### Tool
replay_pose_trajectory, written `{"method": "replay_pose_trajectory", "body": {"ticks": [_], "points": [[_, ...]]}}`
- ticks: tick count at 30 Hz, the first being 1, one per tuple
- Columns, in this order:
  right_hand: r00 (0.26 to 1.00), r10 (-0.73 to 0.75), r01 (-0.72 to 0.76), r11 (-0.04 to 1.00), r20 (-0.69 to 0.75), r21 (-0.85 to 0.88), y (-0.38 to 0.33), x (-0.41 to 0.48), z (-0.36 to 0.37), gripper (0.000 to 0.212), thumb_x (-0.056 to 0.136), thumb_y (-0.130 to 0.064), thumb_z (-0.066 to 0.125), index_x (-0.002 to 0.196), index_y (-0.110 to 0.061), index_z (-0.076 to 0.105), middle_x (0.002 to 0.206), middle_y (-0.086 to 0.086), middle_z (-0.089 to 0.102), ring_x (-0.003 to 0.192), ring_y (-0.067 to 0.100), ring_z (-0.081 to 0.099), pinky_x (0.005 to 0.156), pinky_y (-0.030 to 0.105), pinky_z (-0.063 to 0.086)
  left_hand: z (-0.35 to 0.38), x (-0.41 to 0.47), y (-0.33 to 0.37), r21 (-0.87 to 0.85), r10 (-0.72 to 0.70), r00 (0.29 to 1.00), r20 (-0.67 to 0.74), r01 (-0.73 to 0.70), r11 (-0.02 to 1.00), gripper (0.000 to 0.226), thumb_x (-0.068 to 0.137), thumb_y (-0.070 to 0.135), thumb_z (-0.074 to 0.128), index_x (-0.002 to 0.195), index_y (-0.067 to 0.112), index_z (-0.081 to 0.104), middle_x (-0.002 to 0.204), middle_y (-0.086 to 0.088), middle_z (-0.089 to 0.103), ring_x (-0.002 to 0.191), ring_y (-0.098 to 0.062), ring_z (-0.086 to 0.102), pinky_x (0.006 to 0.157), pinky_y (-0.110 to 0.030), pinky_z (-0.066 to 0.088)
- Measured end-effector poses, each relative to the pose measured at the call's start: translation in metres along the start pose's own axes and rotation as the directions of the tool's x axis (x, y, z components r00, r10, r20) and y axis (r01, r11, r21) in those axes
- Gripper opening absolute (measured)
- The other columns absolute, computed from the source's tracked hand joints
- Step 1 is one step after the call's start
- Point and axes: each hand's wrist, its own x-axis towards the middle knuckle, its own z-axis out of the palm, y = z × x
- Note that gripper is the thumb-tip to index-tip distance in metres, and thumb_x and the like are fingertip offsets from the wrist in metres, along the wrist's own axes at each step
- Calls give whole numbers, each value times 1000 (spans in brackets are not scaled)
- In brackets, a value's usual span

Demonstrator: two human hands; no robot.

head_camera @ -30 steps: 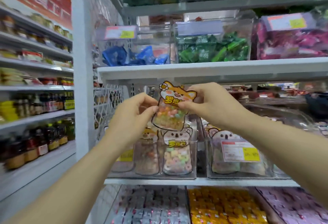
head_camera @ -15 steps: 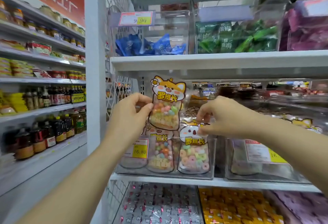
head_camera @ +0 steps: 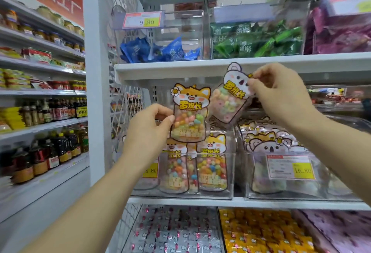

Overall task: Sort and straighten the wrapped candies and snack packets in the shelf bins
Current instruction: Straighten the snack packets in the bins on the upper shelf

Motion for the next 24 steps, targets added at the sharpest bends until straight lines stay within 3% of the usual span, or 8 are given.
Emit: {"method": "replay_pose_trajectory", "body": {"ticks": [3,6,9,12,15,17,19,24], "points": [[998,14,-13,1000,-68,13,7,-4,-14,3,90,-17,57,91,-17,54,73,-15,51,65,-4,46,56,2,34,17,-4,9,49,20,994,103,-25,998,17,88,17,62,78,30,57,76,19,58,71,6,53,59,-8,37],[997,10,-9,1000,-74,16,10,-5,-25,4,90,-16,58,91,-18,55,74,-15,52,65,-4,46,56,0,33,30,-7,12,174,-48,952,302,-5,985,21,88,18,62,73,30,54,78,11,61,73,-6,56,65,-24,41],[999,8,-7,1000,-52,18,12,-8,-34,5,90,-14,58,89,-18,55,73,-15,52,65,-3,47,56,2,34,30,-9,16,268,-125,906,404,14,963,4,89,18,62,89,21,60,80,7,61,80,-13,59,72,-27,46],[999,11,-11,1000,-41,19,15,-11,-42,6,89,-14,59,87,-18,55,74,-12,55,68,4,52,61,9,37,25,-9,22,294,-116,917,382,-1,956,53,86,20,66,134,20,43,92,8,60,83,-10,58,75,-26,46],[999,19,-19,1000,-46,4,18,-14,-50,4,88,-14,59,89,-17,57,75,-11,56,72,10,52,68,21,38,22,-10,30,341,84,960,266,-175,924,76,85,29,66,146,34,22,127,2,48,111,-20,52,94,-38,44],[999,25,-25,1000,-44,-2,20,-16,-56,3,88,-14,59,89,-17,58,75,-13,55,69,5,49,68,20,37,27,-14,35,391,229,924,307,-342,855,63,89,31,61,143,37,30,133,4,43,119,-18,45,100,-39,40],[999,19,-19,1000,-49,-4,23,-17,-63,3,88,-15,59,89,-17,57,75,-14,54,69,6,49,67,21,37,35,-17,36,400,264,886,380,-415,817,43,91,33,57,133,36,48,130,10,49,117,-15,49,99,-38,41],[996,9,-11,1000,-85,-23,33,-19,-82,5,90,-13,57,90,-18,55,75,-13,52,68,7,47,64,18,35,49,-20,38,546,112,908,403,-337,767,19,93,34,55,107,34,67,110,10,68,105,-19,60,84,-32,43]]}}
